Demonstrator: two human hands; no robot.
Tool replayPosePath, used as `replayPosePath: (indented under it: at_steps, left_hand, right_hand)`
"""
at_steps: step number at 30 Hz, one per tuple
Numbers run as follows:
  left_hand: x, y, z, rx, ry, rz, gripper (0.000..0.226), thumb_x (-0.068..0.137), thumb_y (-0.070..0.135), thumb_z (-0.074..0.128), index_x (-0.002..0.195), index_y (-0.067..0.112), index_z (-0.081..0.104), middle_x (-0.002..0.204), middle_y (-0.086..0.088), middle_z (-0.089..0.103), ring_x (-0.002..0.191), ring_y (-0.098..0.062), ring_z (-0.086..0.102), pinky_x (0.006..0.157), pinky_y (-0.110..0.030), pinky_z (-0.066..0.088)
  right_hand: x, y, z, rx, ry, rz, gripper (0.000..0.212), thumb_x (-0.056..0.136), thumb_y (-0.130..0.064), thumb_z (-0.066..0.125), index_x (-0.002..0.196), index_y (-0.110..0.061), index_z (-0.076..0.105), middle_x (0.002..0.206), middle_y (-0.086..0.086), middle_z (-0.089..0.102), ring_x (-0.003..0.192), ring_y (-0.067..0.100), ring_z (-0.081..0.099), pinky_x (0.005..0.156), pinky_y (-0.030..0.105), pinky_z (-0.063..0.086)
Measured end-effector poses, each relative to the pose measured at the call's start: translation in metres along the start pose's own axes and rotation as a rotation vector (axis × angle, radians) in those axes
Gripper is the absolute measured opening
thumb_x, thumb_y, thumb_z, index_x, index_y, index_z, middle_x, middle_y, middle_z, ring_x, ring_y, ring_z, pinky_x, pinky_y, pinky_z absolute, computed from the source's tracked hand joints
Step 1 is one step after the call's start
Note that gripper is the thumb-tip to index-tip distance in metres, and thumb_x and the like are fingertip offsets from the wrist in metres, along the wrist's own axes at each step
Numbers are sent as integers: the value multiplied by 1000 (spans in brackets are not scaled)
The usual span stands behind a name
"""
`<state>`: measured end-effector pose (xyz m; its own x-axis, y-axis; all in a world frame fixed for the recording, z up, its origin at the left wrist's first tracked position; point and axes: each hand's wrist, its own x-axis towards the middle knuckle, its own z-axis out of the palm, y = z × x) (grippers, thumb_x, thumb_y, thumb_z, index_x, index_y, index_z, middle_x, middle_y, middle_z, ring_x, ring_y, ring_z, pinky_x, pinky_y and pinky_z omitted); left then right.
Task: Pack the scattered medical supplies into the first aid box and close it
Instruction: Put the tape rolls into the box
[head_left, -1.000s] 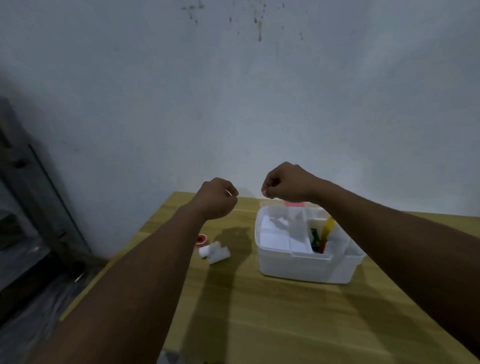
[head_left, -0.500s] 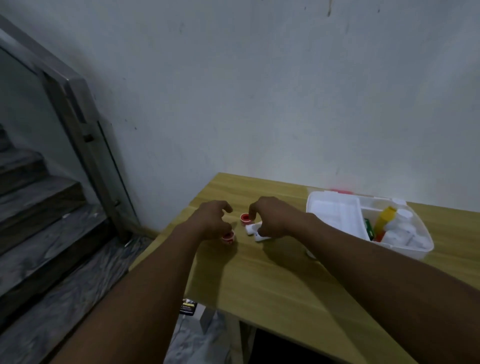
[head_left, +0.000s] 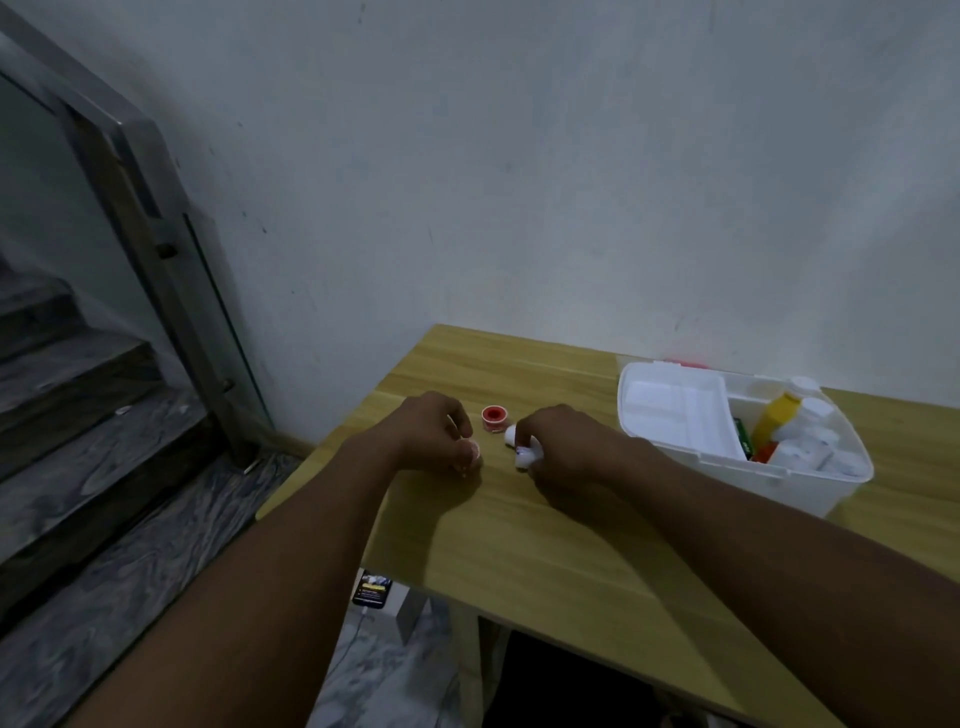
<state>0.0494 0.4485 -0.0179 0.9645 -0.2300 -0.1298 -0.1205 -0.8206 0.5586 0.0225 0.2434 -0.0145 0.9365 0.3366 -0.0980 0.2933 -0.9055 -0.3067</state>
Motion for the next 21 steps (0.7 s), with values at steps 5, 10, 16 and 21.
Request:
replayPosePath:
  at_steps: [5, 10, 16, 21]
  left_hand:
    - [-6, 2, 3, 23, 17, 48, 38, 69, 22, 89, 97, 23, 64, 106, 3, 64, 95, -13, 61, 67, -25, 48]
    - [-6, 5, 8, 148, 71, 134, 15, 76, 24, 84, 86, 21, 75, 96, 4, 72, 94, -12, 65, 78, -29, 54]
    - [3, 22, 3, 140, 233, 197, 18, 73, 33, 85, 84, 20, 79, 84, 6, 74, 77, -5, 64, 67, -26, 52]
    - [20, 39, 5, 145, 243, 217, 20, 73, 44, 82, 77, 25, 78, 81, 10, 73, 83, -8, 66, 72, -31, 55]
  right_hand:
    - [-2, 2, -1, 33, 0, 26, 20, 89, -28, 66, 106, -16, 68, 118, 5, 67, 97, 21, 62, 80, 32, 51]
    - [-4, 1, -6, 56, 11, 45, 22, 87, -28, 67, 105, -16, 69, 115, 5, 67, 94, 20, 64, 80, 34, 55]
    - [-6, -11, -52, 38, 98, -51, 28, 88, -26, 68, 111, -12, 69, 113, 4, 64, 92, 16, 56, 75, 27, 44]
    - [-14, -4, -112, 68, 138, -11, 26, 82, -26, 75, 106, -18, 69, 100, -3, 62, 82, 15, 62, 64, 23, 46]
